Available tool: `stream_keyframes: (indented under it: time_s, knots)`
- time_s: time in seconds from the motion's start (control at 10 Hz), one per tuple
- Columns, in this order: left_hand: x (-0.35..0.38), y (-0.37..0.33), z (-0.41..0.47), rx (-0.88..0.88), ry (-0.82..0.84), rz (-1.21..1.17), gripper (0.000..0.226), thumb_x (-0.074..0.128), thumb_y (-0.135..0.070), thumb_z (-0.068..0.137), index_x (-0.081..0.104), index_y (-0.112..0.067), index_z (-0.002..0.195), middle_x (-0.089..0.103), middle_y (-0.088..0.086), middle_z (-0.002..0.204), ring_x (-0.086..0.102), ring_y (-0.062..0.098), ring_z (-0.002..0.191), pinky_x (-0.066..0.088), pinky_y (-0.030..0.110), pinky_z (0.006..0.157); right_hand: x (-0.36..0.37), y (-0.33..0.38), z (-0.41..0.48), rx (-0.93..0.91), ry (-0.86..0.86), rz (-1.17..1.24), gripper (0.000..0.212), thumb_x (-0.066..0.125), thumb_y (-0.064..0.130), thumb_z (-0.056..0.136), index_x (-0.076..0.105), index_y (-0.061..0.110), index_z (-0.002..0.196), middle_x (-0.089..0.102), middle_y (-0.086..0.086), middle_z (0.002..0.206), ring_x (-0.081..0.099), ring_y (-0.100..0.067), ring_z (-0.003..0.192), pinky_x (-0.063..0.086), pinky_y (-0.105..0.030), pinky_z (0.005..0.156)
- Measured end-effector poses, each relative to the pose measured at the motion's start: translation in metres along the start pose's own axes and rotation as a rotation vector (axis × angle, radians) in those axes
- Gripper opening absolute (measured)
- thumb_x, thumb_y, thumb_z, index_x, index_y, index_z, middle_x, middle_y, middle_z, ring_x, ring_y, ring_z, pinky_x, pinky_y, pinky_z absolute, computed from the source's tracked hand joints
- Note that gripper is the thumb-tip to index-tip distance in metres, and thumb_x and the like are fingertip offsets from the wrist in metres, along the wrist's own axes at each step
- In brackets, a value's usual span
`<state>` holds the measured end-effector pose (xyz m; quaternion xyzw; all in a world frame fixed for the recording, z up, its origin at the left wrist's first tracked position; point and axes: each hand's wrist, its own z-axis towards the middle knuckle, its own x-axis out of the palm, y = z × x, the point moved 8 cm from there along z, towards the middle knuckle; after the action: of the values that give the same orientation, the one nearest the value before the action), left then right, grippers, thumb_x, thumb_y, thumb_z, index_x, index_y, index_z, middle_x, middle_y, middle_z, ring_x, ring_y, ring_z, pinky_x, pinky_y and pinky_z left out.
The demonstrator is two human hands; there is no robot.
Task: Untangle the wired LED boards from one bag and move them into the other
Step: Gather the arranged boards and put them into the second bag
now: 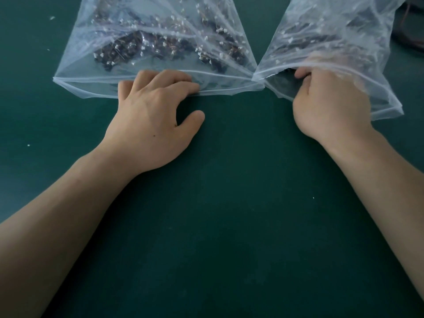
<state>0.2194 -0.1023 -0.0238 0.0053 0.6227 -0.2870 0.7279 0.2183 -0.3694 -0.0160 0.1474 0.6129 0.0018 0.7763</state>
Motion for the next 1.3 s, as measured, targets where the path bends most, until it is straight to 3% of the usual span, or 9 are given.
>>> stream_keyframes:
  time_s: [0.2,0.3,0.5,0.6,0.7,0.8,0.9,1.0,1.3]
  knots:
    - [0.0,0.0,0.001,-0.002,-0.002,0.004,0.054,0.047,-0.053,0.096,0.061,-0.03,0.142,0.051,-0.016,0.149,0.035,0.019,0.142,0.016,0.034,0.107,0.014,-0.006,0.002,0.093,0.152,-0.05,0.04,0.033,0.032,0.1,0.058,0.003,0.112,0.061,-0.022,0.114,0.056,-0.043,0.106,0.046,-0.053,0.097]
    - [0.0,0.0,0.001,-0.001,-0.003,0.005,0.055,0.047,-0.054,0.095,0.061,-0.03,0.142,0.051,-0.016,0.149,0.035,0.019,0.142,0.016,0.034,0.107,0.017,-0.006,0.002,0.14,0.225,-0.089,0.058,0.027,0.038,0.097,0.04,0.007,0.144,0.052,-0.026,0.143,0.048,-0.047,0.132,0.037,-0.063,0.114]
    - [0.0,0.0,0.001,0.001,-0.002,0.01,0.054,0.047,-0.054,0.095,0.061,-0.03,0.142,0.051,-0.017,0.149,0.035,0.02,0.141,0.017,0.034,0.106,0.013,-0.008,0.0,0.139,0.173,-0.114,0.06,0.028,0.039,0.098,0.041,0.003,0.144,0.054,-0.029,0.139,0.051,-0.049,0.127,0.041,-0.06,0.111]
    - [0.0,0.001,0.001,0.0,-0.007,0.007,0.054,0.047,-0.054,0.095,0.061,-0.03,0.142,0.052,-0.017,0.148,0.035,0.02,0.141,0.016,0.034,0.107,0.005,0.0,0.0,0.037,0.058,-0.043,0.043,0.04,0.039,0.101,0.057,0.01,0.128,0.066,-0.013,0.113,0.063,-0.037,0.104,0.052,-0.047,0.086]
    - [0.0,0.0,0.001,0.0,-0.005,0.006,0.054,0.047,-0.054,0.095,0.061,-0.03,0.142,0.052,-0.017,0.148,0.035,0.019,0.141,0.016,0.034,0.107,0.005,0.008,-0.001,-0.042,0.062,0.131,0.017,0.049,0.034,0.104,0.064,0.026,0.106,0.056,0.018,0.081,0.051,-0.004,0.069,0.033,-0.024,0.059]
    - [0.001,0.001,0.002,0.004,-0.003,0.006,0.055,0.047,-0.054,0.095,0.061,-0.029,0.142,0.052,-0.016,0.148,0.035,0.02,0.141,0.016,0.034,0.107,0.011,0.0,0.001,0.019,0.108,0.19,0.03,0.049,0.04,0.104,0.063,0.023,0.126,0.049,0.021,0.083,0.045,-0.004,0.069,0.034,-0.029,0.075]
    - [0.001,0.001,0.001,0.003,-0.007,0.008,0.055,0.047,-0.054,0.095,0.061,-0.03,0.142,0.052,-0.017,0.148,0.036,0.019,0.141,0.016,0.034,0.107,0.018,-0.004,0.001,0.074,0.192,0.149,0.052,0.041,0.052,0.101,0.046,0.024,0.144,0.063,-0.004,0.123,0.06,-0.032,0.113,0.042,-0.041,0.089]
    - [0.001,0.001,0.001,0.001,-0.007,0.0,0.054,0.047,-0.054,0.095,0.061,-0.03,0.141,0.052,-0.017,0.148,0.036,0.019,0.141,0.015,0.033,0.107,0.019,-0.002,0.001,0.113,0.259,0.148,0.069,0.036,0.057,0.095,0.017,0.042,0.16,0.033,-0.004,0.167,0.034,-0.037,0.151,0.034,-0.06,0.118]
    - [0.001,0.001,0.001,-0.009,0.001,-0.003,0.053,0.047,-0.053,0.095,0.061,-0.031,0.142,0.051,-0.017,0.149,0.035,0.018,0.141,0.014,0.033,0.107,0.011,0.013,-0.017,-0.008,0.172,-0.158,0.065,0.031,0.05,0.107,0.024,0.015,0.162,0.023,-0.02,0.169,0.046,-0.047,0.14,0.044,-0.059,0.107]
